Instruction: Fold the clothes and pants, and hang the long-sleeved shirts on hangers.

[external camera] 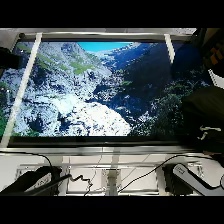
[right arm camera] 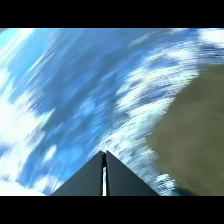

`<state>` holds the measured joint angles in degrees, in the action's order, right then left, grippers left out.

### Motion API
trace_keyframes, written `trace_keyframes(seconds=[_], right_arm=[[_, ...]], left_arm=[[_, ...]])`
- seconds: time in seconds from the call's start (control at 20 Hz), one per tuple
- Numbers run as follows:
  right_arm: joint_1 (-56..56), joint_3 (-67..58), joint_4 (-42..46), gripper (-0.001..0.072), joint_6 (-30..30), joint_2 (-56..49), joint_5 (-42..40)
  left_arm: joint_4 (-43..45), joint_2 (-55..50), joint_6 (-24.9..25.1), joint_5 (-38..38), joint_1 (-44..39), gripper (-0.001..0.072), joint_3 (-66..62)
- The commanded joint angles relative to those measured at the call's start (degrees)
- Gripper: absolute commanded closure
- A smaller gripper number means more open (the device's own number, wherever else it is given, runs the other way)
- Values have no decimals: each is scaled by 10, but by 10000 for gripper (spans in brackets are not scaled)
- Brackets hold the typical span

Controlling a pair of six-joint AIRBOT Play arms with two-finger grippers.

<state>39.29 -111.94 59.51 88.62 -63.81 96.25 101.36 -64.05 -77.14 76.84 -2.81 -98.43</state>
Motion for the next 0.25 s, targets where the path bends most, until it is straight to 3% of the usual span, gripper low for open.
trace_keyframes(seconds=[0.0, 0.2], right_arm=[[-184, 2, -6, 683, -28, 2, 25], [-371, 32, 30, 683, -28, 2, 27]], left_arm=[[0, 0, 0, 0, 0, 692, 0], [0, 0, 0, 0, 0, 692, 0]])
